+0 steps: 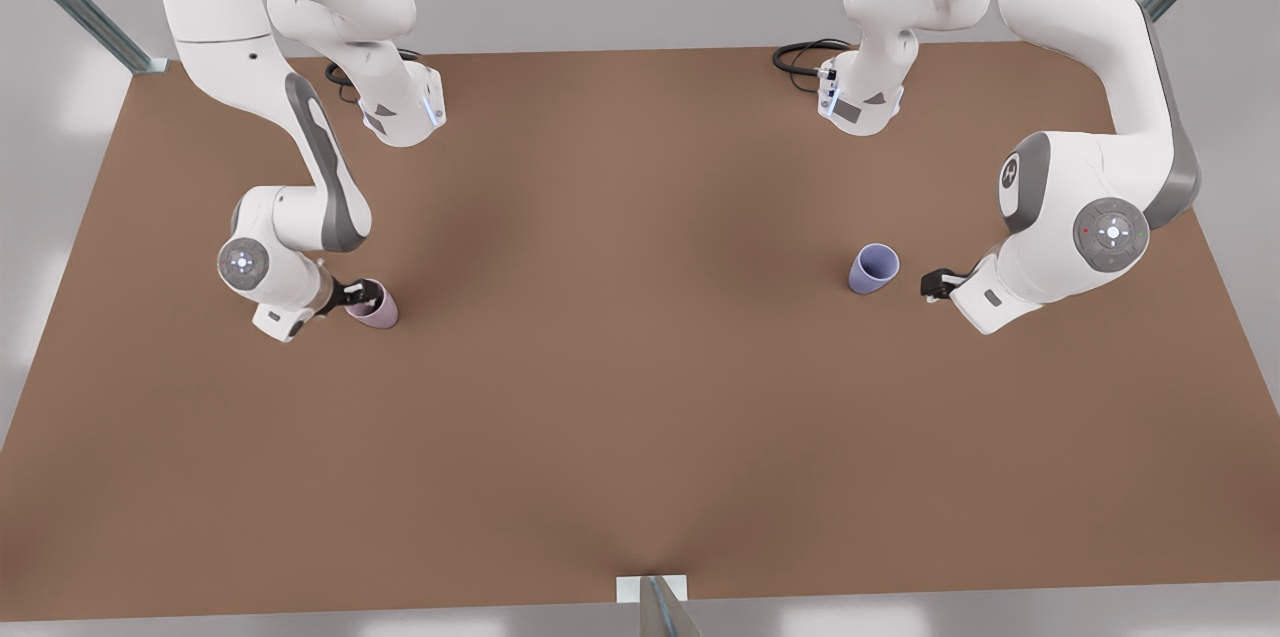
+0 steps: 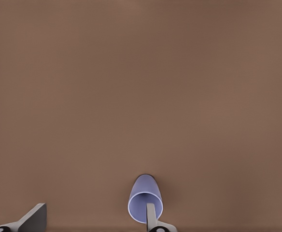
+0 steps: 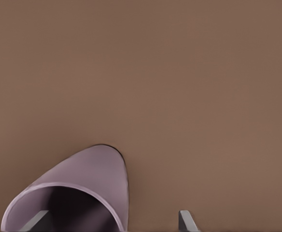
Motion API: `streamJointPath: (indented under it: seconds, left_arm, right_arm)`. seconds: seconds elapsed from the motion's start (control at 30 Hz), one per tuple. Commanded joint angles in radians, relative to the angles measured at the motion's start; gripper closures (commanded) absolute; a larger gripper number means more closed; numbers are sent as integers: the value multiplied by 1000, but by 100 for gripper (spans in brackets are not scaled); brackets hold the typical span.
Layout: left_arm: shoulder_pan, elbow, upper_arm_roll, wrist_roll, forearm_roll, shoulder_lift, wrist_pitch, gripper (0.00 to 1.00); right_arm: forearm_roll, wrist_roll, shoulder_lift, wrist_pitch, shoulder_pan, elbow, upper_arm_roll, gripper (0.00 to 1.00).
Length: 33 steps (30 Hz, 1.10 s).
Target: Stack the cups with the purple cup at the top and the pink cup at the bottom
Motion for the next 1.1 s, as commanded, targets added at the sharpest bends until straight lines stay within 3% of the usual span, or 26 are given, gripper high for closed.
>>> streamJointPath:
  seconds: [0.0,0.07,0.13,0.27,0.3,0.37,0.43,0.6,0.7,0.8,0.93,1.07]
  left_arm:
    - [0,0,0,-16,1,-1,-8,0]
    - [0,0,0,-16,1,-1,-8,0]
    - [0,0,0,-16,1,0,-8,0]
    - [0,0,0,-23,1,3,-8,0]
    - [0,0,0,-23,1,5,-9,0]
    - [0,0,-3,-30,1,7,-9,0]
    - [-2,0,-5,-30,1,5,-9,0]
    - [-4,-27,-14,-30,-19,-7,0,0]
    - [-11,-173,-15,-31,-32,-67,116,0]
    - [-11,-449,-15,-30,-47,-193,342,0]
    - [-11,-619,-15,-30,-47,-231,495,0]
    - [-11,-664,-14,-30,-45,-222,517,0]
  right_arm:
    - [2,-90,6,33,0,-6,0,6]
    - [2,-90,8,56,0,-25,0,7]
    - [2,-91,23,70,0,-25,0,17]
    - [2,-90,25,76,0,-30,0,52]
    - [2,-94,25,76,0,-30,0,56]
    - [2,-96,25,76,0,-28,0,72]
    - [0,-99,25,78,3,-26,1,78]
    - [2,-107,11,68,5,-19,1,79]
    - [65,-93,-27,-19,43,27,4,79]
    - [131,145,-26,-103,215,138,13,79]
    - [278,462,94,-218,454,427,23,79]
    - [312,781,282,-300,646,759,26,79]
